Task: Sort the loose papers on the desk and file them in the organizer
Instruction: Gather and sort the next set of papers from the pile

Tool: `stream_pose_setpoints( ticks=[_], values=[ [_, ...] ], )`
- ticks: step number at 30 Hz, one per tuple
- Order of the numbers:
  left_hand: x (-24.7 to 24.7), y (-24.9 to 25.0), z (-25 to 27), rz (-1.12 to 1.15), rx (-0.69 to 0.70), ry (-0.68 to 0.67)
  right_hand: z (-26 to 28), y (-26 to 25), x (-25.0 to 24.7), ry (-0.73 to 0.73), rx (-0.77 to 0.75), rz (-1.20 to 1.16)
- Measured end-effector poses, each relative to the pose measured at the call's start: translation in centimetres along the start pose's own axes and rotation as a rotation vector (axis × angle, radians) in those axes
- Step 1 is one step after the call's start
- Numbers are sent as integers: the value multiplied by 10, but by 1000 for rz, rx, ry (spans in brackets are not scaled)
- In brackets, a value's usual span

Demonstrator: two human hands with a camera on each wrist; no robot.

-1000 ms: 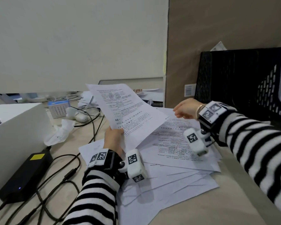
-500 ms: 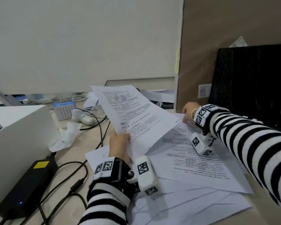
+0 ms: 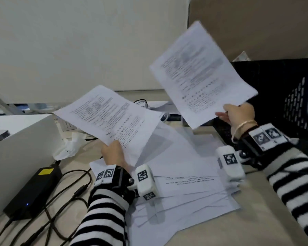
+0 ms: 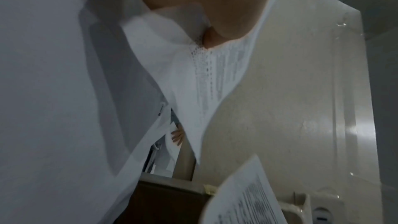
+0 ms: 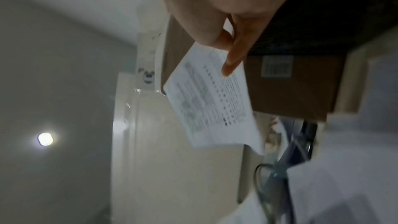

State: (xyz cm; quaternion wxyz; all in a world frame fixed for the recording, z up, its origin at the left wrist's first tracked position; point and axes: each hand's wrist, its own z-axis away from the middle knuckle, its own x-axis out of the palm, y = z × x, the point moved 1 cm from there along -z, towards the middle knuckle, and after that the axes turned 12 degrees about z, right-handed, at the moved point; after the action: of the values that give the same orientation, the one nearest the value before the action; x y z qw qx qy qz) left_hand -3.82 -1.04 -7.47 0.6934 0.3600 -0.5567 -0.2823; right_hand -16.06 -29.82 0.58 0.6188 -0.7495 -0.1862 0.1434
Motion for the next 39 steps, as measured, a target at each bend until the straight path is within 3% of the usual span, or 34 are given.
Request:
stream_pose_setpoints(
  ticks=[3,7,12,16,22,26,28,33,39],
  values=[
    [2,-2,7,-158,44,-58,42,13,-8,-105,146,-328],
    [11,-9,15,-231,21,-276,77,22,-3,-236,194,-472],
    [28,-17,37,-112,-131,-561,98,33,9,-396,264,-390],
    [33,-16,45,-50,-272,-678,102,42,13,-500,296,-200],
    [27,-19,42,-96,-255,-644,100,47,7,-551,272,18],
    [23,-18,39,-130,-229,-643,84,52,-7,-300,195,142],
    [22,-13,36,-119,-231,-655,75,53,-14,-255,164,144],
    [19,-1,34,-109,-289,-708,67,53,-20,-397,189,163],
    [17,-4,38,-139,-281,-727,64,57,-22,-432,155,164]
  ],
)
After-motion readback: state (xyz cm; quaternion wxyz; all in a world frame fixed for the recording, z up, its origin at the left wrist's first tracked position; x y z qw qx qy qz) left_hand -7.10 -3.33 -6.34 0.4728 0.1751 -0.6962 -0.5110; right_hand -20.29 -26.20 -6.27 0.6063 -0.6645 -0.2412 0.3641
